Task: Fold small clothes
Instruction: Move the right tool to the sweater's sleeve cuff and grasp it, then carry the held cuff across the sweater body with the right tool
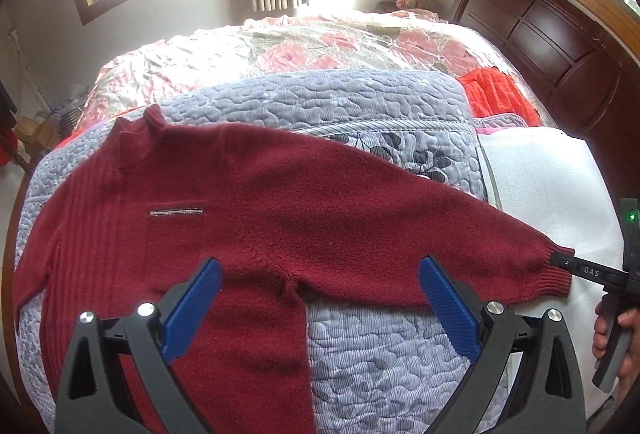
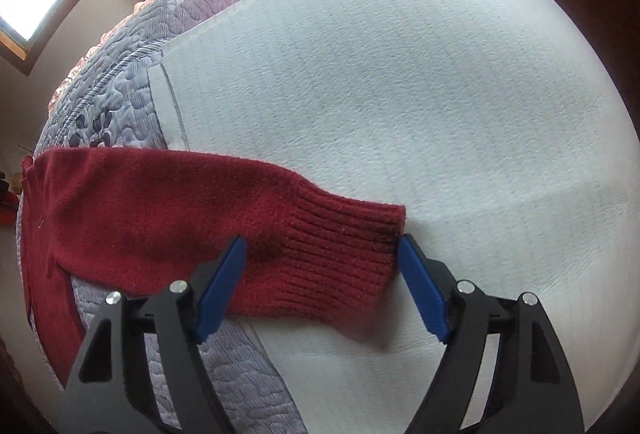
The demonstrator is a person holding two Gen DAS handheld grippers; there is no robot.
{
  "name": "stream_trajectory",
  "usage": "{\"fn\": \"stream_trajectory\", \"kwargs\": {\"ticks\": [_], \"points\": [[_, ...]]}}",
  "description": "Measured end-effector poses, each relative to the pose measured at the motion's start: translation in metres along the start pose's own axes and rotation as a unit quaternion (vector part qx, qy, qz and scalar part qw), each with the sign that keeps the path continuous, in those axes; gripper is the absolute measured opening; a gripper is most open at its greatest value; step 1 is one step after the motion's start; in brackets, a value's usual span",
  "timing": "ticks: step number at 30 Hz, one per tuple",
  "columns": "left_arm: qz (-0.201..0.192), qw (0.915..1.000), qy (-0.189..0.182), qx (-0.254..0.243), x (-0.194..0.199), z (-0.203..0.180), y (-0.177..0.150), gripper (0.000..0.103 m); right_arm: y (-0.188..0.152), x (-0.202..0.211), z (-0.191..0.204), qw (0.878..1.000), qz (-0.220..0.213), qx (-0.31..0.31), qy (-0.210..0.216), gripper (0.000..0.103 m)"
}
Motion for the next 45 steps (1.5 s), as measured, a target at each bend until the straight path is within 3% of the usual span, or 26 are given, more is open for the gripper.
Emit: {"fn": "stream_trajectory", "kwargs": {"ticks": [1,3,4,6,16,22,26,33,39,45], "points": [[0.001,1.0000,0.002,-0.001,-0.001,0.000,-0.001,0.099,0.001,0.001,-0.002,1.000,-0.003,0.005,-0.004,0.066],[0.003,1.0000,0.007,-0.001,-0.003,0.003,-0.003,0.099,0.003,0.004,-0.006,1.000,-0.007,0.018,-0.013,0.037],[0.004,0.9999,0.010,0.001,-0.004,0.005,-0.004,0.099,0.003,0.004,-0.008,1.000,-0.004,0.022,-0.014,0.027],[0.008,0.9998,0.016,0.004,-0.006,0.011,-0.007,0.099,0.005,0.006,-0.012,1.000,-0.004,0.015,-0.004,0.016],[0.011,0.9987,0.040,0.031,-0.006,0.052,-0.018,0.099,0.028,0.069,-0.006,0.993,-0.113,0.002,0.026,0.009],[0.020,0.9979,0.049,0.036,-0.009,0.072,-0.029,0.099,0.013,0.024,-0.015,0.999,-0.051,-0.017,-0.008,0.006],[0.025,0.9967,0.062,0.046,-0.012,0.100,-0.034,0.099,0.015,0.031,0.002,0.997,-0.073,-0.020,-0.002,0.006],[0.030,0.9919,0.090,0.085,-0.019,0.168,-0.041,0.099,0.035,0.063,0.111,0.990,-0.115,0.058,0.063,0.006],[0.037,0.9887,0.099,0.106,-0.025,0.215,-0.051,0.099,0.030,0.039,0.247,0.976,-0.087,0.160,0.120,0.006],[0.043,0.9855,0.106,0.125,-0.032,0.260,-0.062,0.099,0.007,0.013,0.383,0.951,-0.056,0.235,0.193,0.006]]}}
Point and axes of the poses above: each gripper's, at about its wrist camera, not at the fingertips, and x roughly against the way its jaws point, z to its left, y to its top, the point moved 8 cm from there along -x, roughly the way its jaws point, and after that the axes turned 9 degrees about y, right-handed, at the moved point
